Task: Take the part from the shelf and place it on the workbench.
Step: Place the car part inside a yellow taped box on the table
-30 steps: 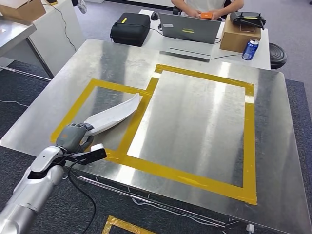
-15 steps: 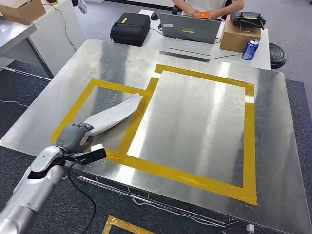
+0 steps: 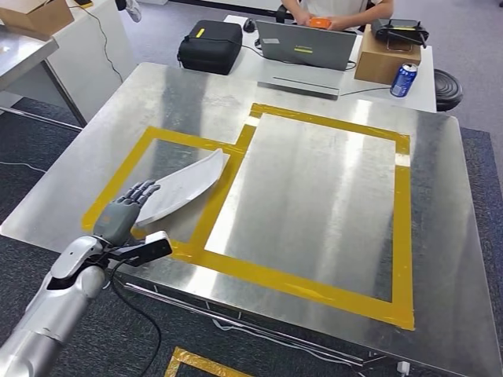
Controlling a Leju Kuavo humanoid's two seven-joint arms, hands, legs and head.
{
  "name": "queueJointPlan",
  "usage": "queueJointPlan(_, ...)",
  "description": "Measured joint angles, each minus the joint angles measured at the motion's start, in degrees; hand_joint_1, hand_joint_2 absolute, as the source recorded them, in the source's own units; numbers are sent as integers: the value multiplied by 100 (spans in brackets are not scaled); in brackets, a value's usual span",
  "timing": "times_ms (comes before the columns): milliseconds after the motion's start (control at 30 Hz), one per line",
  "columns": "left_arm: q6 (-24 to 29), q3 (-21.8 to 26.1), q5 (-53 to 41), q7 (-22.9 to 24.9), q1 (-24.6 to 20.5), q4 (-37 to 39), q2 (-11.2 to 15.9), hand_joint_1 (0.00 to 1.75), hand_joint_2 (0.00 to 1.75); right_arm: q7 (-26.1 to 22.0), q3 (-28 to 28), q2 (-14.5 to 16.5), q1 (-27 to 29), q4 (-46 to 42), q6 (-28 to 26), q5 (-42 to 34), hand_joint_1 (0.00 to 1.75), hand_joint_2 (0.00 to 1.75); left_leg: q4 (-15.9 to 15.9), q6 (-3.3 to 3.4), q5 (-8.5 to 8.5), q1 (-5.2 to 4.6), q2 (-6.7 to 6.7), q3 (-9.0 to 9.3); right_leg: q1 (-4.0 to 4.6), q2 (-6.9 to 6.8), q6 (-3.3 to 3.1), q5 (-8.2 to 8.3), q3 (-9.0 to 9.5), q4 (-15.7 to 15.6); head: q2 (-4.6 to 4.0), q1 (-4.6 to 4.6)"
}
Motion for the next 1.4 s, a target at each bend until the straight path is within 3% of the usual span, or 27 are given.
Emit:
queueJointPlan(533, -43, 111, 579, -305, 90, -105, -101, 0, 175, -15, -1, 2, 0, 0, 4, 0, 0, 0, 0, 0, 0, 0, 0, -1, 0, 0, 0, 0, -1, 0, 0, 1)
queueJointPlan(633, -235, 228, 1537, -790, 187, -197, -188, 0, 175, -18, -4, 2, 1, 0, 0, 0, 0, 0, 0, -1, -1, 0, 0, -2, 0, 0, -1, -1, -2, 0, 0, 1)
queueJointPlan(767, -1300, 606, 4195, -1726, 452, -713, -374, 0, 175, -58, -31, 36, 5, 0, -230, 0, 0, 0, 0, -4, -3, 1, 1, -4, 0, 4, -3, -3, -5, 1, 0, 1)
queueJointPlan(900, -2137, 1217, 6025, -1855, 654, -1430, -423, 0, 0, -124, -68, 123, 17, 0, -401, 0, 0, 0, 0, -10, -7, 5, 3, -6, 1, 9, -11, -8, -11, 6, 0, -1)
queueJointPlan(1000, -2553, 1750, 6948, -1823, 765, -1897, -417, 0, 0, -172, -114, 151, 24, 0, -399, 0, 0, 0, 0, -14, -8, 6, 3, -6, 3, 8, -16, -12, -14, 12, 0, 0)
queueJointPlan(1133, -2757, 2295, 7397, -1751, 806, -2322, -419, 0, 0, -196, -198, 126, 31, 0, -132, 1, 0, 0, 0, -16, -7, 7, 3, -6, 7, 6, -19, -14, -16, 13, 0, 0)
queueJointPlan(1400, -2664, 2671, 7581, -1767, 823, -2668, -448, 0, 0, -209, -314, 74, 37, 0, -47, 0, 0, 0, 0, -17, -8, 7, 2, -7, 6, 7, -19, -12, -14, 15, 0, 0)
